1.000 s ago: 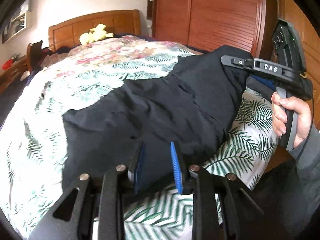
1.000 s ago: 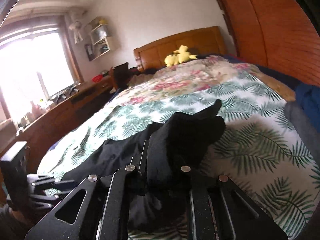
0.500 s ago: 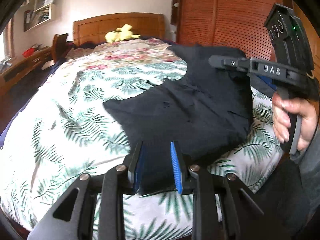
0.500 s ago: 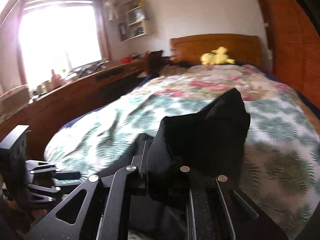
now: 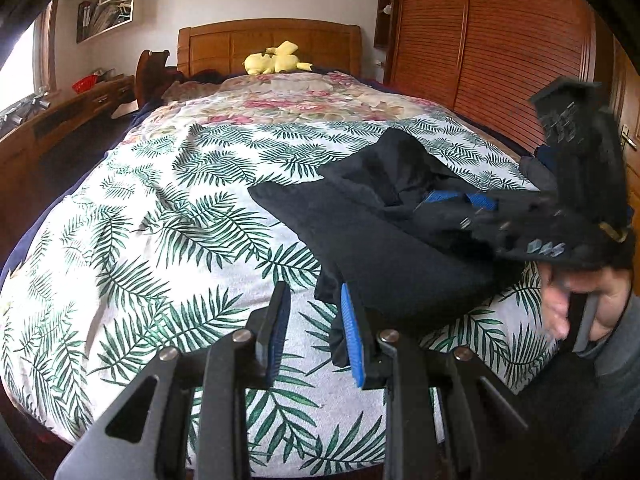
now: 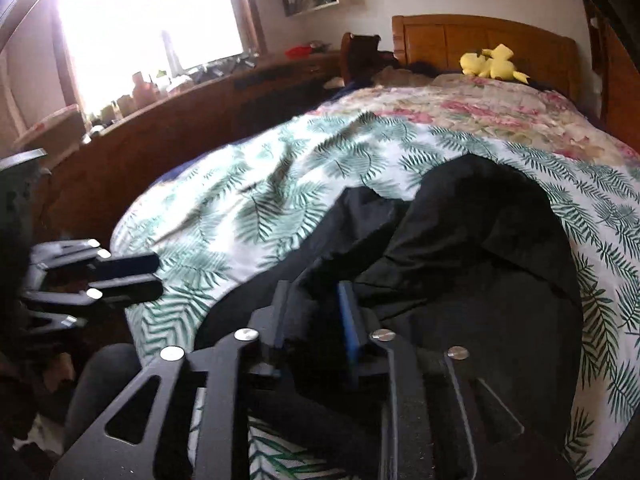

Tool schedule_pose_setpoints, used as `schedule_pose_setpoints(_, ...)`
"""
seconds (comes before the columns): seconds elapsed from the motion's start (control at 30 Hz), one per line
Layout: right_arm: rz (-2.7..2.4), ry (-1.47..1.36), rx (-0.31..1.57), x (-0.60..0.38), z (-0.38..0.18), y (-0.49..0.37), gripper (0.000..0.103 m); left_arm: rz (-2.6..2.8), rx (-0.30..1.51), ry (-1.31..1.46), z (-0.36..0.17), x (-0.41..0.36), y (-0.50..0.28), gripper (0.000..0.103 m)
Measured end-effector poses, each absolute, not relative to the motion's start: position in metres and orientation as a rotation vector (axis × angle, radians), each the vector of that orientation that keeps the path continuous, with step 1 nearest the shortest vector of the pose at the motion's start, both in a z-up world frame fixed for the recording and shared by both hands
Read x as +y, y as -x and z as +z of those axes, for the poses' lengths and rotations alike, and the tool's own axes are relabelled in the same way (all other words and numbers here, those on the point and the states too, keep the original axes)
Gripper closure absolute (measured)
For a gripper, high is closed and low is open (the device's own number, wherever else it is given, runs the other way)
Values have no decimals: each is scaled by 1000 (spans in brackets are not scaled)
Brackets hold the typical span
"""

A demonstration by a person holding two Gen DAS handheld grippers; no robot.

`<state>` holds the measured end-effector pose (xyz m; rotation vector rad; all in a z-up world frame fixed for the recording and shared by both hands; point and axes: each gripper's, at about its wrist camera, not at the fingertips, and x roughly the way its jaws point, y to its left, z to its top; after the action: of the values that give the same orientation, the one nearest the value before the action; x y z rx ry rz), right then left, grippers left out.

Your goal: Fold large clothes

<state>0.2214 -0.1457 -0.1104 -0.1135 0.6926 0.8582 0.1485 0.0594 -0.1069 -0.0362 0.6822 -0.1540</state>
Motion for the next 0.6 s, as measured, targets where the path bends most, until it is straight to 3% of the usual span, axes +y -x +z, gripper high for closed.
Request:
schedule_pose_setpoints(0.07,835,108,655,-156,-95,-215,60,-156,681,30,-104,55,-150,79)
schedule_pose_setpoints(0.17,826,110,586,-173,-74,-205,56,-168,673,22,-99,47,-153,79)
schedule_pose_setpoints(0.4,697,89,543,-238,-66,-218,55,-232,637,17,-81,18,-166,79)
schedule_pose_setpoints(0.6,586,141,686,-259,-113,-242,56,-293,648,15,-80,-11,-183,79)
